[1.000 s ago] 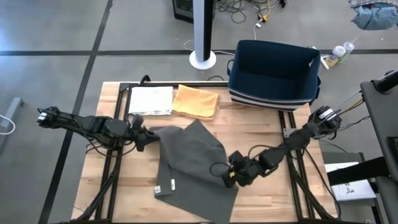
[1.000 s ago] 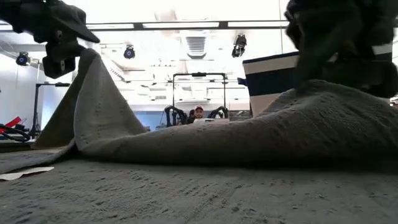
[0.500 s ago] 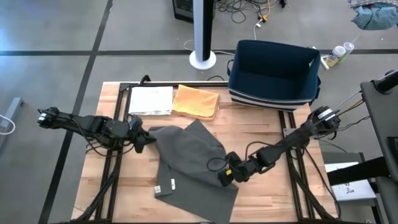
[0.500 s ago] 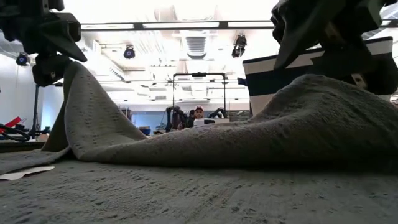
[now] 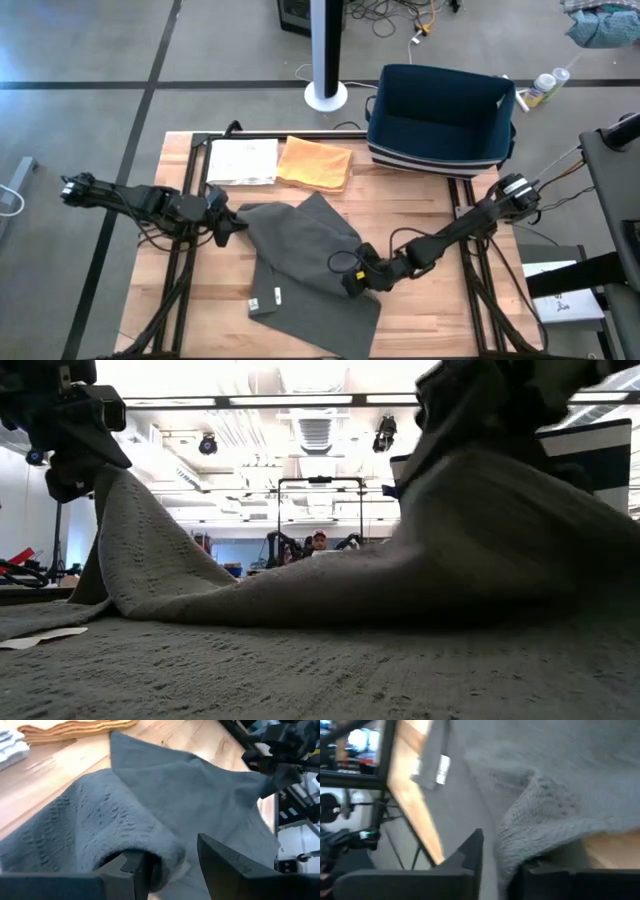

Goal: Fold towel
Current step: Fold the black towel

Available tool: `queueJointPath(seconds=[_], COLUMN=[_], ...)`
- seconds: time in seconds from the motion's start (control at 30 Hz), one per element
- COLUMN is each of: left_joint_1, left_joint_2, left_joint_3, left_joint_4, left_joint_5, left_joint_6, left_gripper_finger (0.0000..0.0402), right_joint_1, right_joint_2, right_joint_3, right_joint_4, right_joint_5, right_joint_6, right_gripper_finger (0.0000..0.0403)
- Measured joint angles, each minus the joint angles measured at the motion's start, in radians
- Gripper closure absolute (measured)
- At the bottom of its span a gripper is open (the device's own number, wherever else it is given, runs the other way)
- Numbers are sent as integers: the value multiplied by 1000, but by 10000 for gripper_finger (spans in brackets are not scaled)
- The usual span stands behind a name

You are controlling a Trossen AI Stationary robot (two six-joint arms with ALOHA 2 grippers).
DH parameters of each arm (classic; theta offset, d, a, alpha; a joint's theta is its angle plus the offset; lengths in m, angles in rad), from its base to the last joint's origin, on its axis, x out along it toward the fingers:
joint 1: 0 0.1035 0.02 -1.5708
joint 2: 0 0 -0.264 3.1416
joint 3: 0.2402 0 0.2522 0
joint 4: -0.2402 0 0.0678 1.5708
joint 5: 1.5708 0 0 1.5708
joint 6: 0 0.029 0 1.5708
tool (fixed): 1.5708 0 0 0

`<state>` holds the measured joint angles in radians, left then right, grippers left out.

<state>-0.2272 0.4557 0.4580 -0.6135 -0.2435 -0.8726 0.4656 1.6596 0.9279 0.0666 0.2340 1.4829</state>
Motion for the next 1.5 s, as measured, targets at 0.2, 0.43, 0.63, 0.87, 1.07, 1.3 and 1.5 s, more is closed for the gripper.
queueJointPath(seconds=[0.2, 0.43, 0.63, 0.87, 1.07, 1.3, 1.5], left_joint_1=[0, 0, 0, -3, -55, -69, -71], left_joint_2=[-28, -32, -25, 25, 169, 382, 579], left_joint_3=[0, -25, -128, -382, -406, -284, -196], left_joint_4=[-104, -122, 57, 675, 886, 908, 923], left_joint_5=[10, 51, 110, 184, 96, 10, -12], left_joint_6=[-33, -75, -116, -173, -7, 192, 394], left_gripper_finger=[245, 225, 215, 218, 227, 226, 233], right_joint_1=[-36, -52, -59, -93, -125, -161, -188], right_joint_2=[-127, -407, -602, -677, -677, -669, -619], right_joint_3=[0, 0, 2, 2, 20, 115, 244], right_joint_4=[64, 66, 9, -121, -117, -114, -113], right_joint_5=[69, 296, 428, 451, 446, 447, 447], right_joint_6=[-242, -635, -855, -882, -952, -1077, -1199], right_gripper_finger=[398, 401, 402, 402, 403, 403, 403])
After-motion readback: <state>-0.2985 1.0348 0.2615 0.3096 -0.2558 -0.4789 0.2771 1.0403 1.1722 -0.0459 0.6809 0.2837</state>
